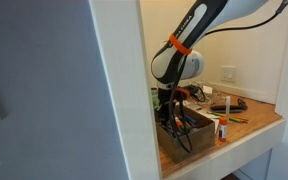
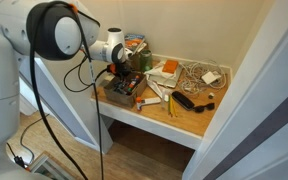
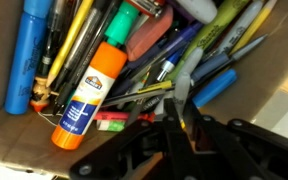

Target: Take the orange sharpie out of the box and put it on the shelf

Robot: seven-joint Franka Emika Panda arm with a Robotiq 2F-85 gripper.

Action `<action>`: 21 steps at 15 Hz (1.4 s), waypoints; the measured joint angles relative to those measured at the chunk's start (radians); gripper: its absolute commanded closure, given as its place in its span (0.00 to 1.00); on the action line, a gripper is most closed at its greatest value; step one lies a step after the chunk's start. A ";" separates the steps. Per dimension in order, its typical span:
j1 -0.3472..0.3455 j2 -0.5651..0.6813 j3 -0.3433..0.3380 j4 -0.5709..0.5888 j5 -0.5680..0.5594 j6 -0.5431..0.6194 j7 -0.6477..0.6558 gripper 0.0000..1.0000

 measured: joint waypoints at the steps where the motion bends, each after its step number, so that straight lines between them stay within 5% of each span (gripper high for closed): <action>1: -0.004 -0.017 0.005 -0.002 0.003 -0.024 -0.003 0.97; 7: -0.084 -0.224 0.023 -0.139 0.091 -0.107 -0.088 0.97; 14: -0.183 -0.542 -0.048 -0.395 0.256 0.063 -0.178 0.97; 17: -0.180 -0.639 -0.103 -0.482 0.236 0.158 -0.171 0.97; 21: -0.186 -0.713 -0.169 -0.578 0.051 0.267 -0.010 0.87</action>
